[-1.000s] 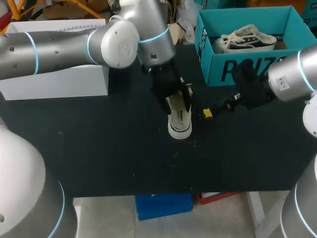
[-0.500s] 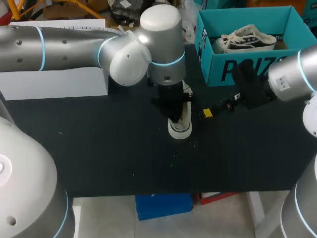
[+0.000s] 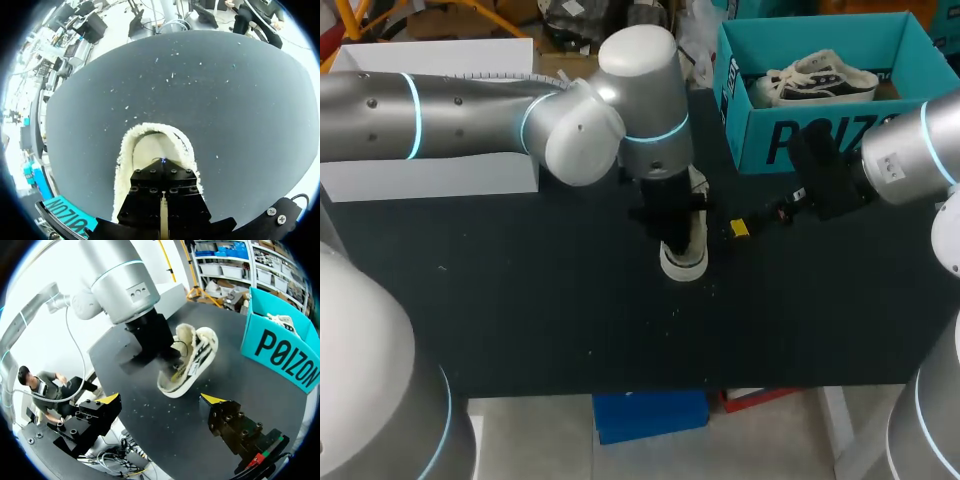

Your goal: Take the shoe out of the shoebox, open the shoe tongue, remove and reinsert the insole, then place the shoe into the shoebox

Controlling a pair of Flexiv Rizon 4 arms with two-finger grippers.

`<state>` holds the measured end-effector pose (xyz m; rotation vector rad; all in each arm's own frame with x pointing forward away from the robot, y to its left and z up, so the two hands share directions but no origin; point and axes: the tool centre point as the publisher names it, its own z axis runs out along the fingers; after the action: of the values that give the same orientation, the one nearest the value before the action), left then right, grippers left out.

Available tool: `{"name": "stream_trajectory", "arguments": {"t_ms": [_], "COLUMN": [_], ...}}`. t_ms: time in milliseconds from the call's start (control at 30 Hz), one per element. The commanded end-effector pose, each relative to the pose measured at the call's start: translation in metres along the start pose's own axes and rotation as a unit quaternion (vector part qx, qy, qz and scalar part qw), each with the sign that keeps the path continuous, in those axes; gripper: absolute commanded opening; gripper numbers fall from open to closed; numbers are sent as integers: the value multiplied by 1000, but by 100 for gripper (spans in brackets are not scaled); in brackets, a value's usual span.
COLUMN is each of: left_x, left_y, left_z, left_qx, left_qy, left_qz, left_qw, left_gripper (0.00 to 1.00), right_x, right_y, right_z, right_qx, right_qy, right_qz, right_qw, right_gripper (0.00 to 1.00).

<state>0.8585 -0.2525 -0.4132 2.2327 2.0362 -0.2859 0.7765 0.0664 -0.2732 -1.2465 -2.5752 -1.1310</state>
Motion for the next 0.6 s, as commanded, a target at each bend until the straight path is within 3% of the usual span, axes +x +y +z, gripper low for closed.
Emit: {"name": "stream_trajectory", "arguments": {"t_ms": [33,167,400,600], "left_x": [2,3,11,22], "left_y": [4,12,32,58], "left_z": [-34,-77,-130,-150], "left_qx": [2,14,-15,-52], "left_qy": [-44,-133,-185,-201], "left_qz": [-7,-31,-54,-89], "left_qw": [999,991,981,974], "left_gripper": [0,0,0,0], "right_x": [0,0,0,0], "right_y": [1,1,1,1], "right_z": [0,0,0,0], "right_qx": [1,1,1,1], "right_qy": [-1,-1,-1,-1], "right_qz": [0,0,0,0], "right_qw": [1000,1000,1000,1000], "right_gripper": [100,100,100,100]}}
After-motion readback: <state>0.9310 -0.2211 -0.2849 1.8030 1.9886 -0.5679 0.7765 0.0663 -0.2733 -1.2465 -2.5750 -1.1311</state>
